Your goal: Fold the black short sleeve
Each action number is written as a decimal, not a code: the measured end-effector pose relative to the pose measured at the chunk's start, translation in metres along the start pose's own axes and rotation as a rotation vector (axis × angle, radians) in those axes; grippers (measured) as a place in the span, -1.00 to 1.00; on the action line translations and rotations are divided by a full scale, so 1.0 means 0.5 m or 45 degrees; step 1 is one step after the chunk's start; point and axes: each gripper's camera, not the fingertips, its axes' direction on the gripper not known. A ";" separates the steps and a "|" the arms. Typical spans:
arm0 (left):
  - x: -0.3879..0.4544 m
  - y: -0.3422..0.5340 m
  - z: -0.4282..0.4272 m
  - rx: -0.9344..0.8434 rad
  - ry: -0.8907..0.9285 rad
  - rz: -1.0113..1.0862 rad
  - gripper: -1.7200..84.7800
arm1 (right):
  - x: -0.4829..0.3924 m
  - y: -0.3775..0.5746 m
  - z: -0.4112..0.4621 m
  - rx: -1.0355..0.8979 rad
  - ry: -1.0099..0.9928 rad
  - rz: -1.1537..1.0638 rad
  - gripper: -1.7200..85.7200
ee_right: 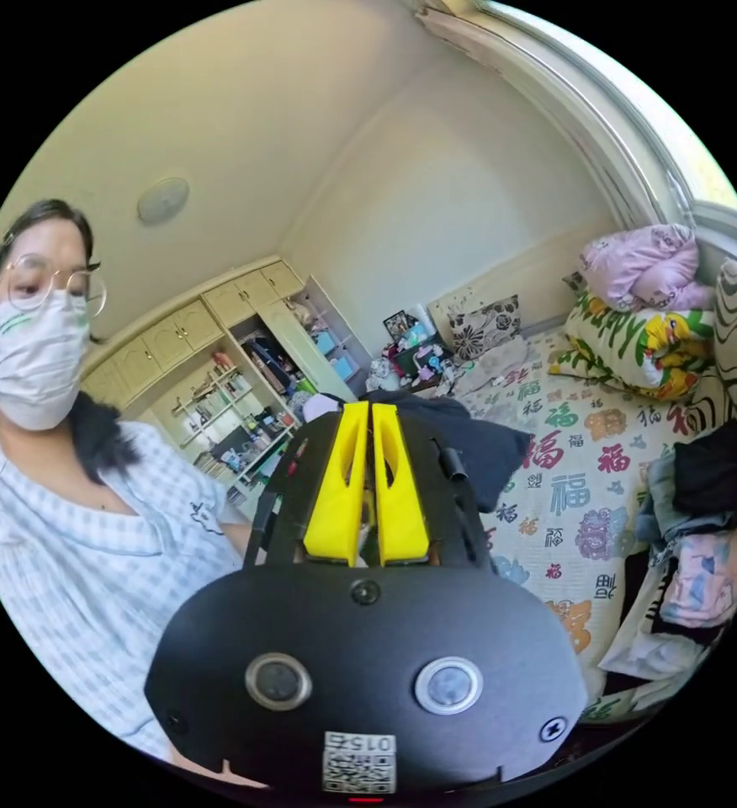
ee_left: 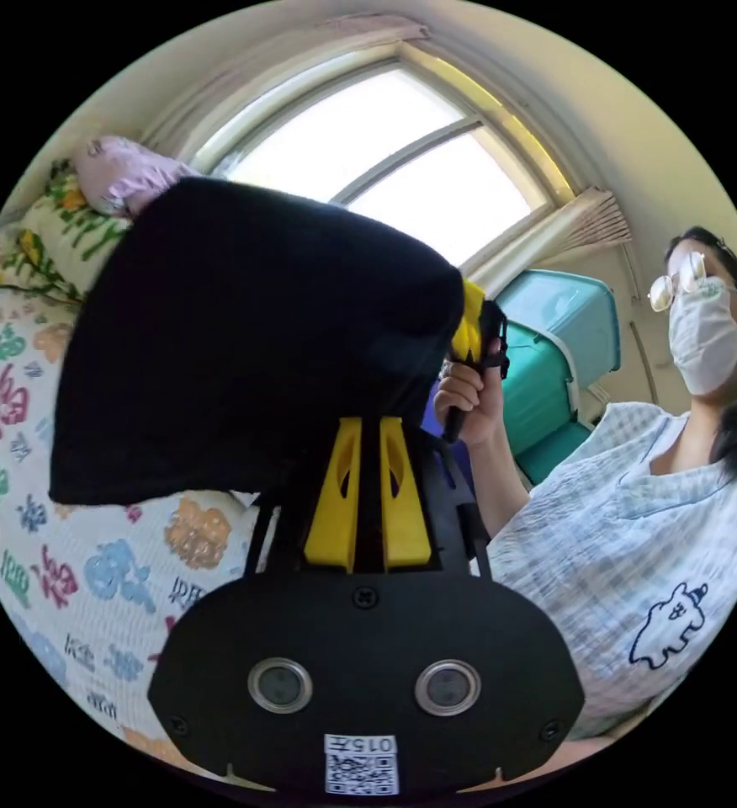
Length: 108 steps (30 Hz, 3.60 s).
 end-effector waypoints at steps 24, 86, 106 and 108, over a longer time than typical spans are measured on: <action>0.398 0.342 -0.550 0.618 -0.455 -0.288 -0.94 | -0.444 0.333 0.676 -0.562 0.223 -0.372 -0.82; 0.313 0.299 -0.742 -0.152 -0.861 0.152 -0.95 | 0.355 0.277 0.414 -0.319 0.219 0.312 -0.94; -0.454 0.659 -0.814 0.196 -0.848 -1.405 -0.74 | 0.970 0.684 1.054 -1.543 0.234 0.226 -0.70; -0.523 0.668 -0.837 0.264 -0.926 -1.447 -0.73 | 1.007 0.719 1.143 -1.605 0.221 0.126 -0.70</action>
